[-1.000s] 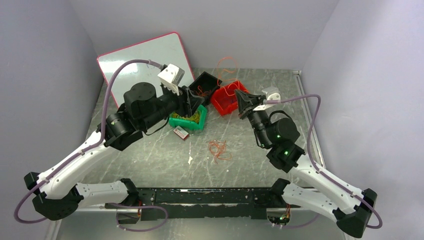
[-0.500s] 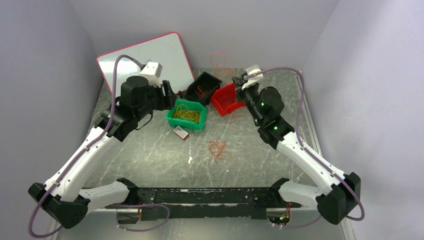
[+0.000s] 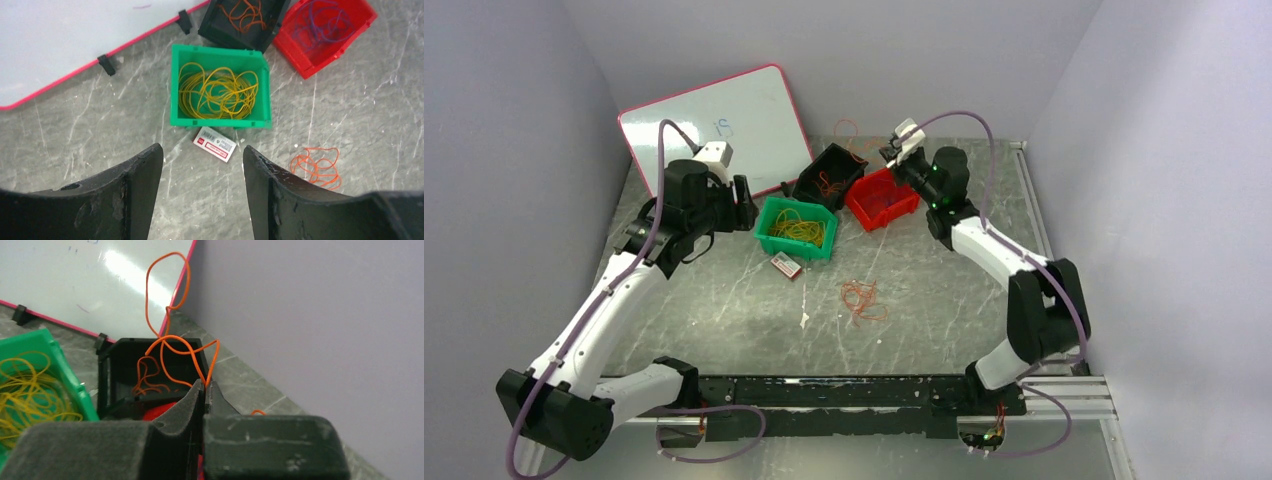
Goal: Untangle the cables
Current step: Place the cable in the bin.
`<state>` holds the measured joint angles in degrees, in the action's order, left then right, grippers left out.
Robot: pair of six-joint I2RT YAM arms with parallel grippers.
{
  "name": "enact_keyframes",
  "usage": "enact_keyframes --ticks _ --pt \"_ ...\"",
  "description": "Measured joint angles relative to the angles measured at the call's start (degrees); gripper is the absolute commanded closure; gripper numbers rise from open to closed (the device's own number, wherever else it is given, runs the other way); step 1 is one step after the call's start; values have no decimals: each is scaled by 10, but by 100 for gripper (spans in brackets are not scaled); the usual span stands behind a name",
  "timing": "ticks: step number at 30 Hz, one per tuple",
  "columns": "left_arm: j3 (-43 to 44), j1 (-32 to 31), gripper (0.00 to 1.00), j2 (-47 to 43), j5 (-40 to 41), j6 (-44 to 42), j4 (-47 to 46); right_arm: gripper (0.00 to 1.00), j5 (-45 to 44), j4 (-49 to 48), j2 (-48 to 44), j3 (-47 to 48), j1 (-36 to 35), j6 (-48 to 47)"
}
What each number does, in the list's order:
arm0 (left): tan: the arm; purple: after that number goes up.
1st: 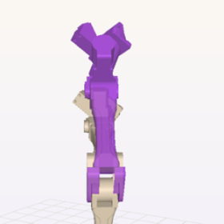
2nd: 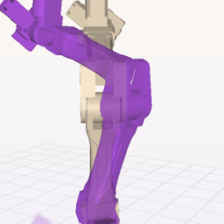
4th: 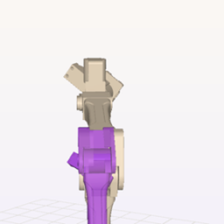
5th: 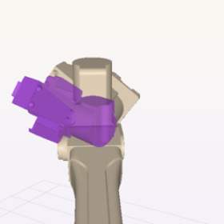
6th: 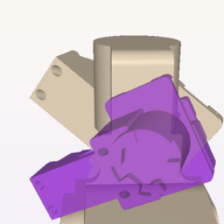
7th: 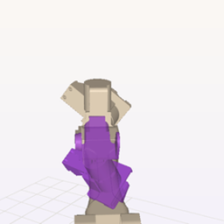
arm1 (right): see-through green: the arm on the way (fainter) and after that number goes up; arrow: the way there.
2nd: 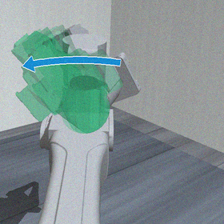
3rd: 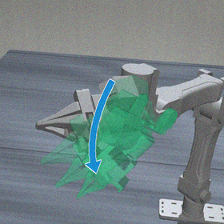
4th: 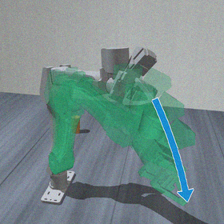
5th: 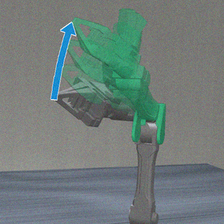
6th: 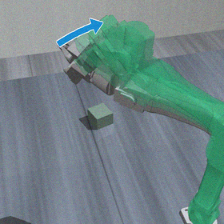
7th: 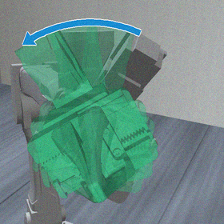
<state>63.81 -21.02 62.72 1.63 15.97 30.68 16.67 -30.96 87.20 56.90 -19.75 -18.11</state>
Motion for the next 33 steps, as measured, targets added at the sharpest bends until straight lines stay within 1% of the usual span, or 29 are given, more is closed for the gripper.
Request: enact_keyframes --ticks 4,10,15,20,26,33 --pt "-23 18 36 0 -21 -4 -1 100 40 -20 59 51 5 -37" --pt "-35 47 37 0 -37 -12 -10 100 85 -34 115 104 6 -92" --pt "-45 72 36 0 -47 -23 -13 100 116 -28 151 130 6 -181" --pt "-50 86 36 0 -57 -29 -13 100 132 38 183 177 6 -297" --pt "-55 96 36 0 -71 -30 -14 100 120 99 193 214 4 -416" --pt "-55 101 37 0 -83 -31 -16 100 82 236 226 290 -14 -568"
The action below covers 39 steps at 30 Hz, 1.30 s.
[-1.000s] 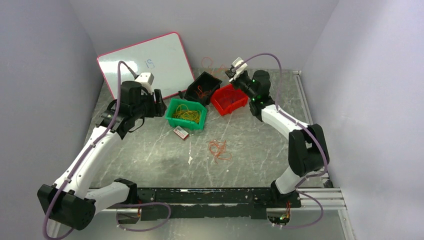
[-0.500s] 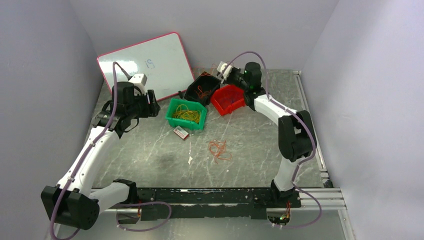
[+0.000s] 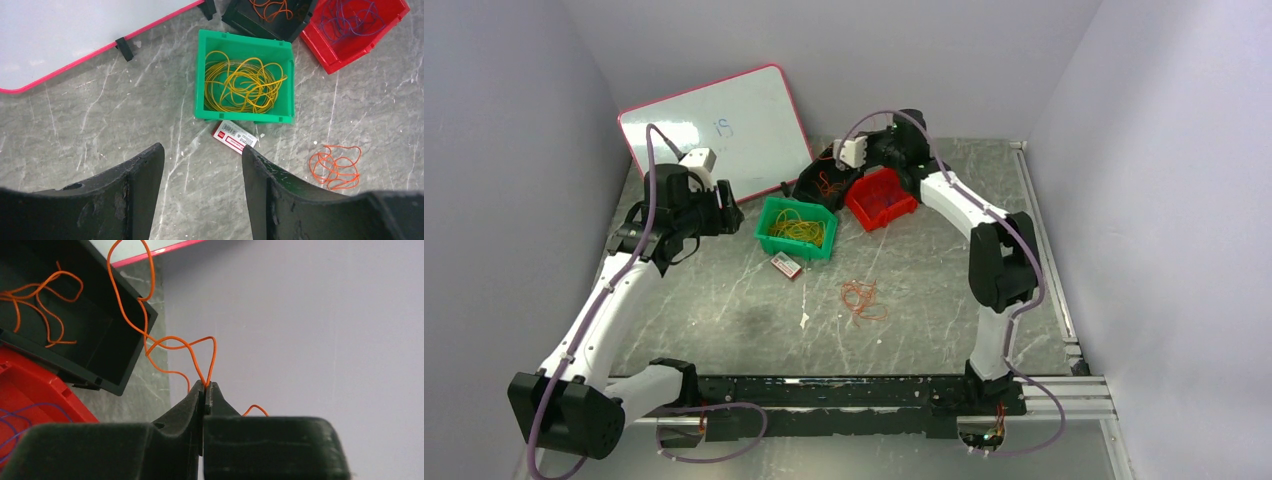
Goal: Untangle the cables
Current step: Place the cable in the bin.
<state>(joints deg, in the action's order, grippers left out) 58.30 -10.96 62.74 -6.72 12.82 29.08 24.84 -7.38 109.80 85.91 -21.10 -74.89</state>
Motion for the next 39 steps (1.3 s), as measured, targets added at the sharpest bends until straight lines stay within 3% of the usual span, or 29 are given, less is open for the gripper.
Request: enact_keyframes --ticks 5,15,29,35,39 --pt "0 1 37 0 -2 0 -1 100 -51 76 46 48 -29 -88" --pt "0 7 37 -2 -3 0 0 100 -125 129 122 62 -79 -169" --pt "0 11 38 -6 -3 -3 2 100 -61 163 157 115 -93 -146" --pt "0 13 38 -9 -3 -3 6 90 -33 175 172 121 -84 -103" --pt "0 14 38 -11 -3 -4 6 74 -24 162 174 113 -77 -76"
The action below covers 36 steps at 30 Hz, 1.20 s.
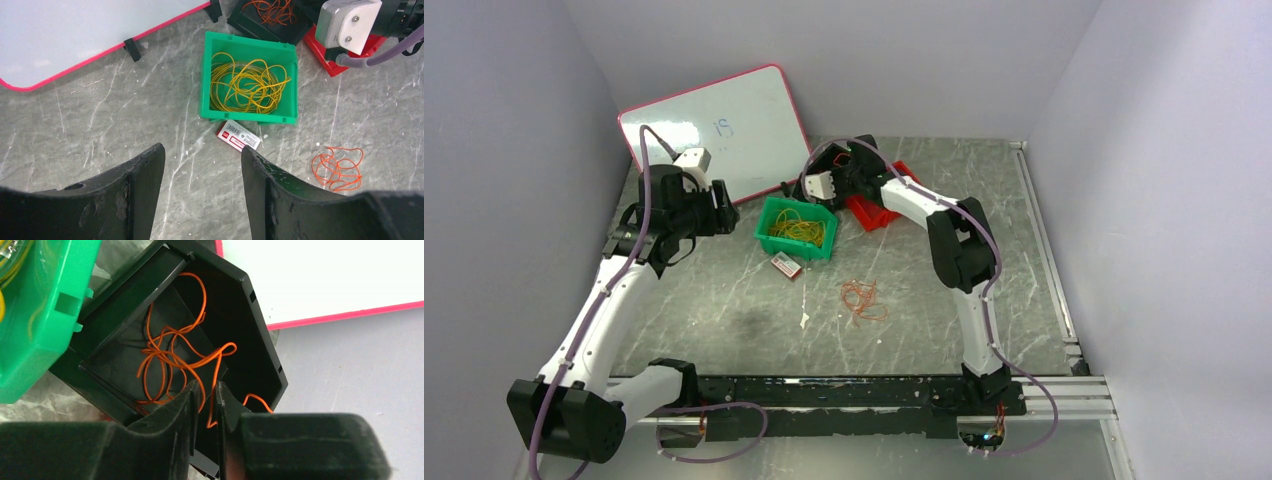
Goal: Untangle the cables
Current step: Place the cable in the bin.
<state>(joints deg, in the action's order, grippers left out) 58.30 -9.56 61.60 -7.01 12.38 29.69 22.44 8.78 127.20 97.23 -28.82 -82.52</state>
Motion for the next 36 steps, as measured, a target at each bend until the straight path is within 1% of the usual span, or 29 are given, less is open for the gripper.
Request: enact_keyframes --ticks 3,5,8,13,18,21,23,25,27,29,32,36 --pt "0 0 38 0 -1 0 1 65 7 -27 -1 -12 3 19" --pt "0 0 38 0 -3 0 1 56 12 -46 -2 -17 3 33" --pt "0 0 38 0 -8 0 1 49 19 -58 -8 -21 5 49" --pt "0 1 38 0 -13 3 1 45 28 -70 -35 -33 19 74" --pt "0 1 38 0 -21 6 1 44 44 -87 -73 -50 31 97" --pt "0 1 39 0 -26 9 1 44 61 -112 -104 -77 37 128" --pt "0 1 39 0 -29 11 1 45 70 -142 -124 -103 40 164" --pt "0 1 39 0 -30 12 1 47 73 -189 -147 -135 43 224" --pt "0 1 39 0 -32 13 1 47 67 -227 -161 -153 49 287" --pt "0 1 39 0 -34 15 1 47 55 -250 -169 -159 58 350" --pt "0 1 39 -1 -35 17 1 47 23 -250 -178 -150 71 442" --pt "0 1 39 -3 -38 20 1 48 -32 -205 -178 -113 77 564"
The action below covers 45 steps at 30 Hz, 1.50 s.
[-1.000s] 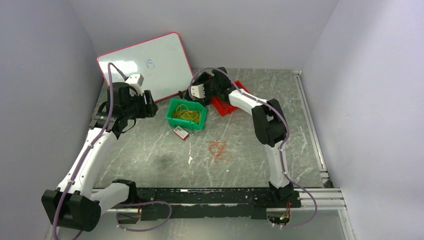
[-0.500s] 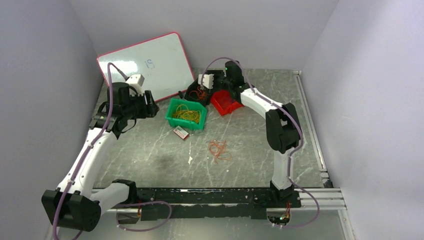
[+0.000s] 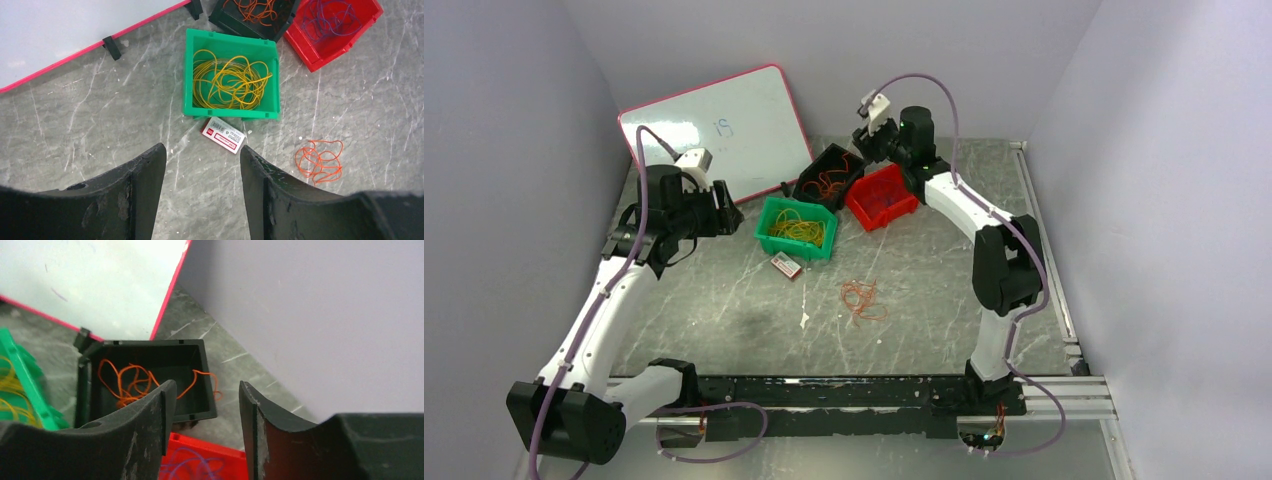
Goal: Untangle the cables
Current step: Place the cable in the bin.
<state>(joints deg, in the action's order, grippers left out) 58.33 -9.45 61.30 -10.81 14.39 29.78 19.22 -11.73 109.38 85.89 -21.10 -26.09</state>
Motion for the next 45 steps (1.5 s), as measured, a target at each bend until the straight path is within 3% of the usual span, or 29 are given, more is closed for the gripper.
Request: enact_keyframes --ticks 13,19,27,45 --pt "0 0 40 -2 -14 10 0 48 -152 -52 -3 -47 -12 510" --pt "0 0 40 -8 -15 13 0 49 -193 -89 32 -38 -24 659" --pt "0 0 40 -14 -14 13 0 48 -205 -54 124 28 -29 738" --pt "0 0 40 -18 -14 7 0 51 -275 -32 182 71 -40 780"
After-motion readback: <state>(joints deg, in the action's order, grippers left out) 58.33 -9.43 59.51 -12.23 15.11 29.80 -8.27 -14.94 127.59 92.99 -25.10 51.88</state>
